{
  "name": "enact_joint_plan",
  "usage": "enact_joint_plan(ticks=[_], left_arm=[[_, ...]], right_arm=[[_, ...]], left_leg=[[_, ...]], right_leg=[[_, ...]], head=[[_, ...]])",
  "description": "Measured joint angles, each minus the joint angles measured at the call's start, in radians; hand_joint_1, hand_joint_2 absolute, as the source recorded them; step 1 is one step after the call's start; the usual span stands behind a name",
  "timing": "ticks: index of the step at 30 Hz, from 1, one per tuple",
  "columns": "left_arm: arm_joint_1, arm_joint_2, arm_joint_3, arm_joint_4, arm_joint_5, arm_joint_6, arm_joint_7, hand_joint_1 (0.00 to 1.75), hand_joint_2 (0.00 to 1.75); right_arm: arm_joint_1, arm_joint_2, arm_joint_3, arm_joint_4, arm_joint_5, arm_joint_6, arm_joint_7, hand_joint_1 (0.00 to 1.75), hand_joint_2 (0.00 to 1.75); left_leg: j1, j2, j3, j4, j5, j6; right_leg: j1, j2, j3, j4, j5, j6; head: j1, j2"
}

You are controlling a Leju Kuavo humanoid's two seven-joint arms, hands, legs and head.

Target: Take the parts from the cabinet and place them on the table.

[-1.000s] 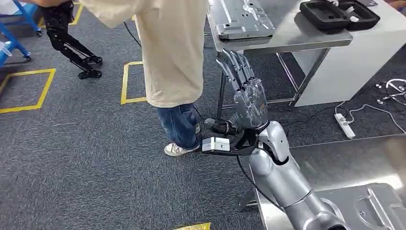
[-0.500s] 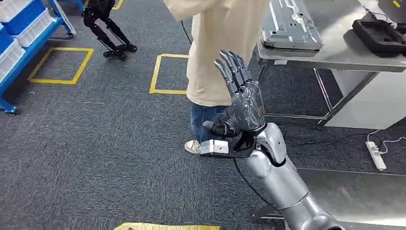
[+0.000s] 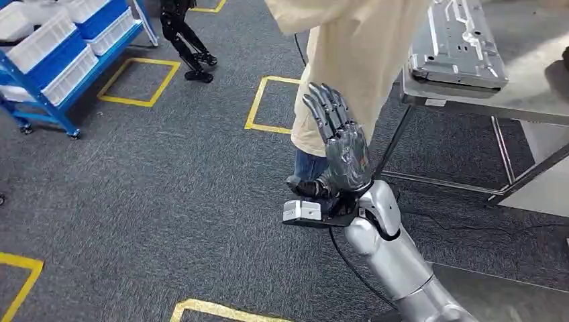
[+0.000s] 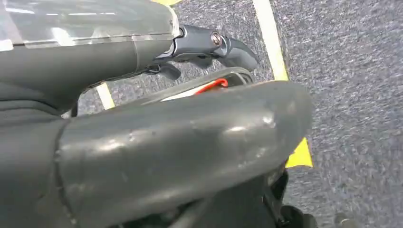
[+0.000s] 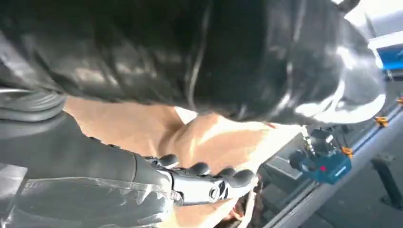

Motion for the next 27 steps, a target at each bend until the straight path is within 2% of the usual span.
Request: enact_joint_plan(ticks=[1,2,3,4,5,6,7,8,9,11,12,13,14,15,16,17,18,19,20,21,22,23,24,26,27], left_arm=[[-0.002,0.000,0.000,0.000,0.005,0.004,-0.004,0.00,0.00],[-0.002,0.000,0.002,0.000,0.008,0.005,-0.006,0.00,0.00],[-0.001,0.000,0.005,0.000,0.012,0.005,-0.008,0.00,0.00],[0.000,0.002,0.007,0.000,0.016,0.006,-0.009,0.00,0.00],[0.000,0.003,0.009,0.000,0.017,0.006,-0.009,0.00,0.00],[-0.001,0.005,0.011,0.000,0.017,0.006,-0.010,0.00,0.00],[-0.002,0.005,0.013,0.000,0.017,0.006,-0.012,0.00,0.00],[-0.003,0.005,0.014,0.000,0.017,0.005,-0.013,0.00,0.00],[-0.002,0.005,0.015,0.000,0.017,0.005,-0.013,0.00,0.00],[0.004,0.005,0.017,0.000,0.017,0.005,-0.012,0.00,0.00],[0.005,0.005,0.019,0.000,0.017,0.005,-0.012,0.00,0.00],[0.006,0.004,0.020,0.000,0.017,0.005,-0.012,0.00,0.00],[0.003,0.004,0.021,0.000,0.017,0.005,-0.011,0.00,0.00],[-0.002,0.004,0.021,0.000,0.017,0.005,-0.011,0.00,0.00],[-0.005,0.004,0.022,0.000,0.017,0.005,-0.011,0.00,0.00],[-0.006,0.003,0.022,0.000,0.016,0.005,-0.011,0.00,0.00],[-0.006,0.003,0.022,0.000,0.016,0.005,-0.011,0.00,0.00],[-0.006,0.002,0.022,0.000,0.016,0.004,-0.009,0.00,0.00],[-0.006,0.001,0.022,0.000,0.016,0.004,-0.008,0.00,0.00],[-0.007,-0.001,0.022,0.000,0.016,0.004,-0.009,0.00,0.00],[-0.007,-0.004,0.022,0.000,0.016,0.004,-0.009,0.00,0.00],[-0.010,-0.007,0.022,0.000,0.016,0.003,-0.008,0.00,0.00],[-0.013,-0.008,0.022,0.000,0.016,0.003,-0.008,0.00,0.00],[-0.008,-0.008,0.023,0.000,0.016,0.003,-0.008,0.00,0.00],[-0.006,-0.007,0.023,0.000,0.016,0.003,-0.008,0.00,0.00]], right_arm=[[0.004,0.000,0.000,0.000,0.001,0.000,0.000,0.00,0.00],[0.009,0.000,0.000,0.000,0.001,0.000,0.000,0.00,0.00],[0.013,0.000,0.000,0.000,0.005,0.000,0.000,0.00,0.00],[0.016,0.000,0.000,0.000,0.006,0.000,0.000,0.00,0.00],[0.017,0.000,0.000,0.000,0.008,-0.001,0.000,0.00,0.00],[0.018,0.000,0.000,0.000,0.010,-0.002,0.000,0.00,0.00],[0.021,0.000,0.000,-0.001,0.011,-0.005,0.000,0.00,0.00],[0.025,-0.001,-0.002,-0.002,0.011,-0.010,0.000,0.00,0.00],[0.032,-0.001,-0.003,-0.003,0.011,-0.013,0.000,0.00,0.00],[0.042,-0.001,-0.003,-0.003,0.013,-0.016,0.000,0.00,0.00],[0.043,-0.001,-0.003,-0.003,0.013,-0.018,0.000,0.00,0.00],[0.045,-0.001,-0.005,-0.002,0.012,-0.018,0.000,0.00,0.00],[0.046,-0.002,-0.010,-0.002,0.011,-0.021,-0.002,0.00,0.00],[0.049,-0.005,-0.012,-0.001,0.011,-0.022,-0.002,0.00,0.00],[0.057,-0.008,-0.013,0.002,0.011,-0.023,-0.002,0.00,0.00],[0.063,-0.010,-0.013,0.004,0.011,-0.023,-0.002,0.00,0.00],[0.067,-0.013,-0.015,0.008,0.011,-0.023,-0.002,0.00,0.00],[0.068,-0.015,-0.015,0.011,0.011,-0.023,-0.002,0.00,0.00],[0.067,-0.016,-0.016,0.011,0.011,-0.023,-0.002,0.00,0.00],[0.067,-0.016,-0.019,0.011,0.011,-0.023,-0.003,0.00,0.00],[0.067,-0.017,-0.021,0.011,0.011,-0.023,-0.003,0.00,0.00],[0.067,-0.020,-0.024,0.012,0.011,-0.023,-0.003,0.00,0.00],[0.067,-0.020,-0.024,0.012,0.011,-0.023,-0.003,0.00,0.00],[0.065,-0.021,-0.025,0.012,0.011,-0.024,-0.003,0.00,0.00],[0.065,-0.021,-0.026,0.011,0.011,-0.024,-0.003,0.00,0.00]], left_leg=[[0.002,0.008,-0.036,0.073,-0.029,-0.004],[0.003,0.011,-0.060,0.119,-0.040,-0.007],[0.004,0.015,-0.060,0.122,-0.028,-0.009],[0.005,0.019,-0.039,0.079,0.003,-0.009],[0.005,0.028,0.000,0.008,0.042,-0.008],[0.005,0.049,0.046,-0.075,0.079,-0.005],[-0.002,0.091,0.074,-0.133,0.072,0.000],[-0.012,0.088,0.080,-0.143,0.074,0.014],[-0.012,0.079,0.076,-0.139,0.073,0.021],[-0.016,0.057,0.073,-0.140,0.073,0.029],[-0.009,0.046,0.080,-0.149,0.079,0.039],[-0.007,0.037,0.081,-0.155,0.082,0.043],[-0.005,0.031,0.081,-0.156,0.083,0.048],[-0.006,0.022,0.080,-0.156,0.083,0.056],[-0.006,0.010,0.080,-0.156,0.083,0.057],[-0.006,-0.003,0.080,-0.156,0.083,0.057],[-0.006,-0.015,0.081,-0.155,0.083,0.057],[-0.006,-0.029,0.082,-0.155,0.083,0.057],[-0.006,-0.041,0.083,-0.153,0.083,0.057],[-0.006,-0.055,0.084,-0.151,0.082,0.055],[-0.004,-0.064,0.081,-0.149,0.081,0.051],[-0.011,-0.074,0.076,-0.143,0.080,0.045],[-0.007,-0.086,0.072,-0.144,0.084,0.038],[-0.002,-0.106,0.069,-0.152,0.090,0.022],[-0.003,-0.116,0.068,-0.152,0.090,0.014]], right_leg=[[0.002,-0.015,0.000,0.002,-0.002,-0.002],[0.003,-0.028,0.000,0.003,-0.005,-0.002],[0.003,-0.042,0.000,0.005,-0.008,-0.001],[0.003,-0.054,0.000,0.008,-0.011,0.000],[0.003,-0.064,0.002,0.011,-0.015,0.002],[0.003,-0.074,0.006,0.014,-0.020,0.005],[0.006,-0.083,0.009,0.015,-0.025,0.011],[0.014,-0.092,0.008,0.020,-0.030,0.018],[0.014,-0.101,0.011,0.016,-0.029,0.021],[0.016,-0.119,0.017,0.011,-0.031,0.029],[0.014,-0.126,0.017,0.013,-0.037,0.036],[0.006,-0.082,0.015,0.032,-0.054,0.042],[0.005,-0.041,-0.010,0.082,-0.086,0.043],[0.005,-0.022,-0.045,0.151,-0.121,0.043],[0.006,-0.010,-0.085,0.228,-0.152,0.044],[0.006,-0.004,-0.116,0.283,-0.165,0.045],[0.005,-0.002,-0.131,0.300,-0.156,0.046],[0.005,-0.001,-0.123,0.269,-0.121,0.045],[0.003,0.002,-0.096,0.204,-0.074,0.043],[0.001,0.019,-0.059,0.120,-0.025,0.041],[-0.003,0.064,-0.031,0.051,0.003,0.037],[-0.005,0.088,-0.021,0.028,-0.010,0.033],[-0.003,0.077,-0.021,0.027,-0.010,0.033],[0.006,0.061,-0.020,0.026,-0.010,0.028],[-0.005,0.049,-0.012,0.013,-0.004,0.018]], head=[[0.000,0.000],[0.000,0.000],[0.000,0.000],[0.000,0.000],[0.000,0.000],[0.000,0.000],[0.000,0.000],[0.000,0.000],[0.000,0.000],[0.000,0.000],[0.001,0.000],[0.001,0.000],[0.001,0.000],[0.002,0.000],[0.001,0.000],[0.002,0.000],[0.001,0.000],[0.002,0.000],[0.001,0.000],[0.001,0.000],[0.002,0.000],[0.001,0.000],[0.001,0.000],[0.001,0.000],[0.001,0.000]])
